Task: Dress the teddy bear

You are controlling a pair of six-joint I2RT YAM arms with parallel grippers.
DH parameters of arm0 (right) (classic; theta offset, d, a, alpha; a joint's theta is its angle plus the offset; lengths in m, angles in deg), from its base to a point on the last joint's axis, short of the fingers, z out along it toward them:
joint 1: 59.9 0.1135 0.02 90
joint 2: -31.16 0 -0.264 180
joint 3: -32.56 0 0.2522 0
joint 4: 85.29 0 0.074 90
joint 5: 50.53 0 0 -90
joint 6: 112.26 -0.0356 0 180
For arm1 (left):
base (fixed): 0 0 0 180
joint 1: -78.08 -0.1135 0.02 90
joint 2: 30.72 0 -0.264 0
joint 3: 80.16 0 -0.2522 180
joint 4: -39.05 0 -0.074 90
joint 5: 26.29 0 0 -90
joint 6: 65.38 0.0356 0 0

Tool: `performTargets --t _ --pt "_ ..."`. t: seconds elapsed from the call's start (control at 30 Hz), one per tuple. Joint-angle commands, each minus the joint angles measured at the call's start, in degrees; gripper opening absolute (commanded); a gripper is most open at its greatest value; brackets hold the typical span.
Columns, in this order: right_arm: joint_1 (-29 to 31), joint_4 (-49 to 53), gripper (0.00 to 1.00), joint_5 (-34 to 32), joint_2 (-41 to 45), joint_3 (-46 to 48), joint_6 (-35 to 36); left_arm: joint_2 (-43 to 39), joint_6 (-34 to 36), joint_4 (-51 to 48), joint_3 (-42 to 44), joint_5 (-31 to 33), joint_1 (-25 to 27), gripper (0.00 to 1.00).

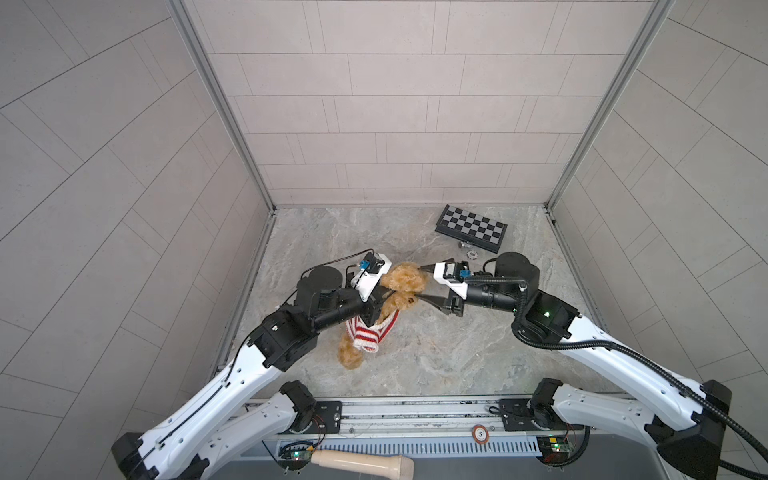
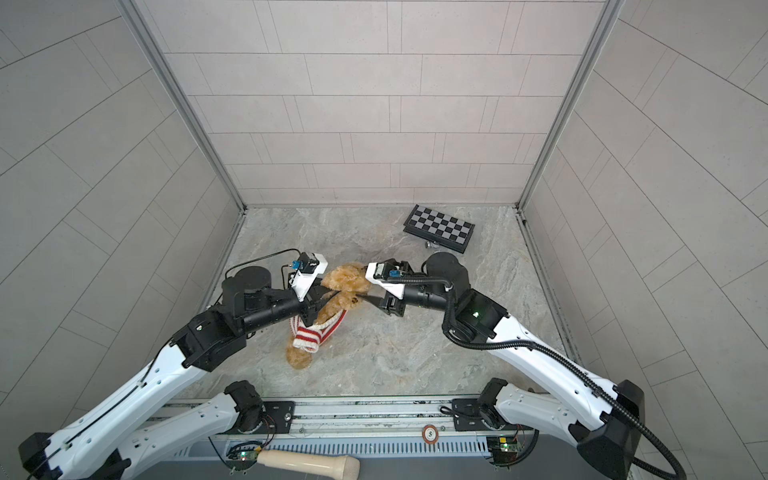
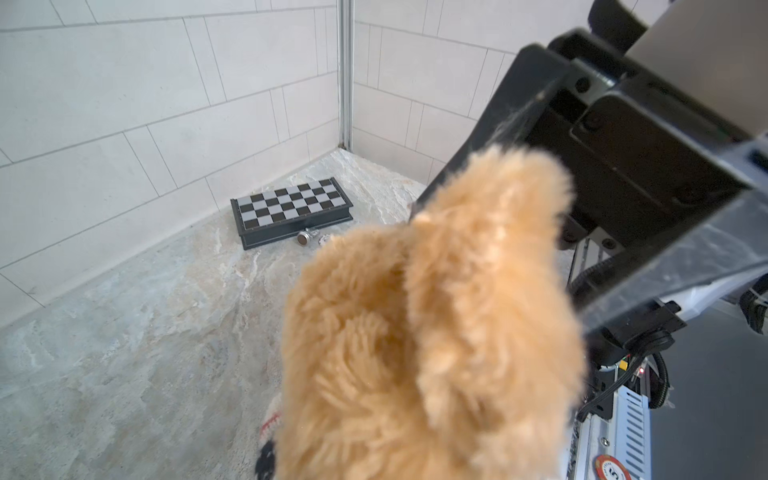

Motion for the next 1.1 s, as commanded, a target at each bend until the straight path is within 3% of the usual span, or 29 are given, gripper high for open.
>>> performTargets --t 0.0,0.1,0.27,0.4,0.7,0.77,0.93,1.07 --pt "-4.1 -14.2 0.66 5.8 2.4 4.7 -11.8 -4.1 -4.0 8.2 1.2 -3.7 -2.1 0.00" --pt "-6.2 -25.0 0.67 11.2 2.7 9.2 -18.9 -7.0 -6.7 12.2 1.8 -9.4 -3.4 0.00" --pt "-6.2 -41.3 0.69 16.4 2.0 13.4 -24.3 -7.8 -10.0 16.1 0.9 -17.6 -3.4 0.00" --pt "-4.9 -45.1 0.69 19.4 0.5 12.3 -25.6 -7.8 -11.9 18.1 0.3 -21.9 -3.4 0.00" --pt "-1.0 -39.3 0.68 23.4 -0.5 8.0 -19.1 -5.7 -14.8 20.9 -0.9 -29.7 -3.3 0.00" --pt "-0.5 -37.8 0.60 23.9 -0.1 7.6 -16.6 -5.2 -14.9 20.4 -1.5 -30.5 -3.3 0.00" --pt "-0.3 -33.3 0.22 24.3 1.7 7.4 -11.4 -5.0 -15.2 19.9 -1.9 -29.9 -3.2 0.00" --pt "-0.3 -28.1 0.06 23.9 3.0 6.4 -8.3 -5.0 -14.6 18.5 -2.0 -28.0 -3.2 0.03"
